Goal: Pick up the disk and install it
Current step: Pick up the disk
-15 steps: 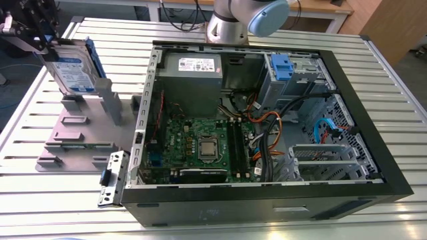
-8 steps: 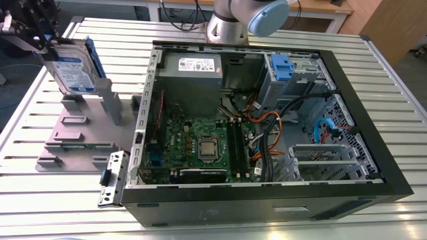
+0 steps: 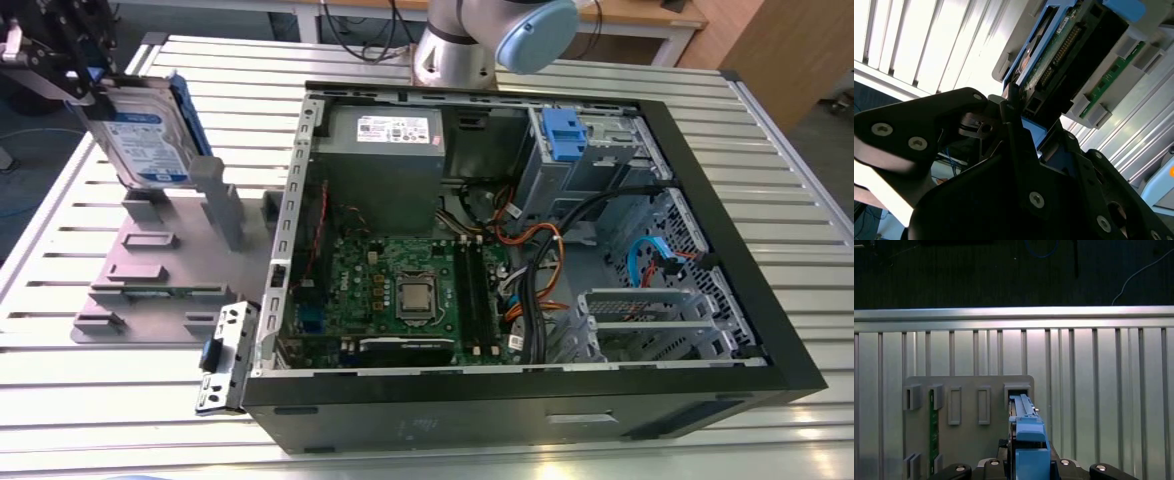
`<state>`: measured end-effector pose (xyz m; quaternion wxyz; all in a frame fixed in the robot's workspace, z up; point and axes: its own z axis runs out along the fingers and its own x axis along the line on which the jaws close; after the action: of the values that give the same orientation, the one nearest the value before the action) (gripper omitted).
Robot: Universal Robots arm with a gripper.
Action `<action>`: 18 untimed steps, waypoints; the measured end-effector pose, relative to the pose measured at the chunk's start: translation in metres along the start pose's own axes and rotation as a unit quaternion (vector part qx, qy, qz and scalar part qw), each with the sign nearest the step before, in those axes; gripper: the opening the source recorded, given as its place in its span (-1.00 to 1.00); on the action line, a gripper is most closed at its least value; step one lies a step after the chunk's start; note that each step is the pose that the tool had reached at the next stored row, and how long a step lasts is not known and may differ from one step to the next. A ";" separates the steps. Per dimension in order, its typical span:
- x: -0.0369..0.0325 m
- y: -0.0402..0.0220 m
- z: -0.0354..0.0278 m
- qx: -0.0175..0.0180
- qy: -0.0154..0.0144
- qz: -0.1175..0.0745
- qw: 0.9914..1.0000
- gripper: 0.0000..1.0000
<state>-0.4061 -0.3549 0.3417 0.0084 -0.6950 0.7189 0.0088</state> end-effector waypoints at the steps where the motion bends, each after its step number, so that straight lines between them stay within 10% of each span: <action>1: 0.0000 0.0000 -0.0002 0.000 0.000 0.000 1.000 -0.27; 18: -0.0001 0.0000 -0.0038 0.000 0.000 0.000 1.000 -0.27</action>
<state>-0.4061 -0.3549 0.3456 0.0083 -0.6950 0.7189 0.0088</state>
